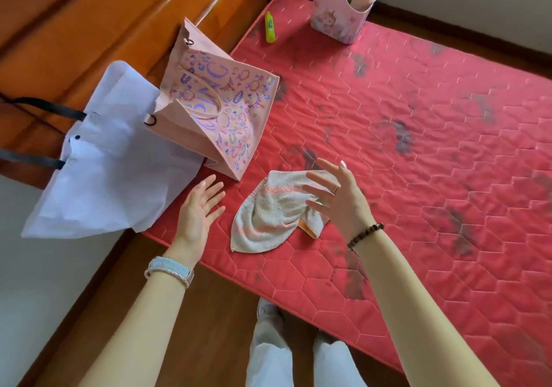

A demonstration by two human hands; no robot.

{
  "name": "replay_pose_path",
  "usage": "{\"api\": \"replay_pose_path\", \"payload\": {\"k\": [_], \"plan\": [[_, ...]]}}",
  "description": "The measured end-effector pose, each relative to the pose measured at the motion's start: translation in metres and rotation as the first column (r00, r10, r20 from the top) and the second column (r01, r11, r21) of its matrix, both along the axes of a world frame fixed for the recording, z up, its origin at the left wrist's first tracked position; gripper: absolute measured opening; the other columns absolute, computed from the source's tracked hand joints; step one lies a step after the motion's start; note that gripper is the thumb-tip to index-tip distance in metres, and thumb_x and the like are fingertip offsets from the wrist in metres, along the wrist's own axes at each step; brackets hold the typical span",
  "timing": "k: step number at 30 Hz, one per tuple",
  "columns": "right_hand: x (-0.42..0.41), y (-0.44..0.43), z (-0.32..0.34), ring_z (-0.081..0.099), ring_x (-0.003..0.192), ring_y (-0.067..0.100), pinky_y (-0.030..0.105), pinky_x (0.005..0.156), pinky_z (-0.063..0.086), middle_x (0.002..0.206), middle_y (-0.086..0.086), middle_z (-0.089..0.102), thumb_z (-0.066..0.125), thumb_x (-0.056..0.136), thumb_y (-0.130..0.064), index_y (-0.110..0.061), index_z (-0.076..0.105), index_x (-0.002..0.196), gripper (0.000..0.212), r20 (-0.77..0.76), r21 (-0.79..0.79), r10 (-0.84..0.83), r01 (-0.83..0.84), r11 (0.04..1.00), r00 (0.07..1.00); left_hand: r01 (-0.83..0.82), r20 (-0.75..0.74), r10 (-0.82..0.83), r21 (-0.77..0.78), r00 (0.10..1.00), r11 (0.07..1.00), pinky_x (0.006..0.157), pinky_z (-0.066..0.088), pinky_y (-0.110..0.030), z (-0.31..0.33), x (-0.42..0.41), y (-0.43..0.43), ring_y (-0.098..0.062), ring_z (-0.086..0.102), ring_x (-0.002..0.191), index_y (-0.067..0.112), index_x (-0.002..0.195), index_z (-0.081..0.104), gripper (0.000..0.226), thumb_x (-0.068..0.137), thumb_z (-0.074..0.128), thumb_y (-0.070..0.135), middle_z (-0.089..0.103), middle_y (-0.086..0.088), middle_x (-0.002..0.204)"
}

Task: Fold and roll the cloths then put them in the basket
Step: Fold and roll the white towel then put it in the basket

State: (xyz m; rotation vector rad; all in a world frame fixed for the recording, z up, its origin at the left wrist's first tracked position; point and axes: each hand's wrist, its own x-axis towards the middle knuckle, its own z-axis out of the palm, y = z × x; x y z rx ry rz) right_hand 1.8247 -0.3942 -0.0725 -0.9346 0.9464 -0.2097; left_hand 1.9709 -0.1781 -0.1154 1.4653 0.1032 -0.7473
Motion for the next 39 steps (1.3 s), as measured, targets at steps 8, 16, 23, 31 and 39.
{"api": "replay_pose_path", "payload": {"k": [8,16,23,31,39], "plan": [[0.021,-0.015,-0.076,0.065,0.112,0.026,0.041,0.096,0.05,0.123,0.006,0.067,0.039,0.101,-0.047,-0.03,0.065,0.112,0.033,-0.122,0.024,-0.039,0.042,0.999,0.992,0.045,-0.032,-0.042,0.12,0.999,0.992,0.103,0.047,-0.038,-0.089,0.015,-0.022,-0.013,0.06,0.121,0.028,0.127,0.06,0.03,0.102,0.046,0.037,0.064,0.0,0.129],[0.025,-0.032,-0.196,0.066,0.111,0.026,0.046,0.102,0.048,0.118,0.004,0.07,0.047,0.099,-0.043,-0.026,0.065,0.119,0.031,-0.224,0.103,0.024,-0.001,0.995,0.974,-0.027,-0.03,0.038,0.299,0.999,0.954,0.104,0.045,-0.032,-0.22,0.006,-0.029,-0.004,0.054,0.121,0.025,0.128,0.062,0.029,0.101,0.052,0.026,0.06,0.006,0.133],[0.027,-0.034,-0.28,0.068,0.097,0.022,0.03,0.081,0.053,0.121,0.011,0.066,0.061,0.093,-0.02,-0.014,0.055,0.132,0.04,-0.186,0.051,0.113,-0.106,0.993,0.976,-0.037,0.002,0.041,0.458,0.999,0.888,0.106,0.034,-0.025,-0.313,0.011,-0.024,-0.012,0.044,0.134,0.019,0.139,0.052,0.041,0.098,0.056,0.016,0.049,0.002,0.144],[0.052,-0.029,-0.332,0.068,0.106,0.024,0.035,0.091,0.051,0.12,0.005,0.069,0.059,0.096,-0.023,-0.022,0.06,0.127,0.03,-0.169,0.017,0.133,-0.132,0.991,0.977,-0.026,0.03,0.012,0.526,0.999,0.85,0.106,0.038,-0.028,-0.379,0.025,-0.022,-0.013,0.048,0.128,0.019,0.136,0.052,0.05,0.089,0.068,0.016,0.053,0.001,0.137],[0.08,-0.027,-0.349,0.069,0.106,0.021,0.033,0.092,0.053,0.118,0.004,0.07,0.061,0.095,-0.021,-0.023,0.06,0.125,0.031,-0.182,-0.071,0.178,-0.193,0.979,0.967,0.024,0.06,-0.075,0.595,0.995,0.803,0.092,0.05,-0.029,-0.4,0.035,-0.027,-0.018,0.061,0.107,0.03,0.103,0.065,0.022,0.084,0.075,0.029,0.065,0.001,0.112]]}}
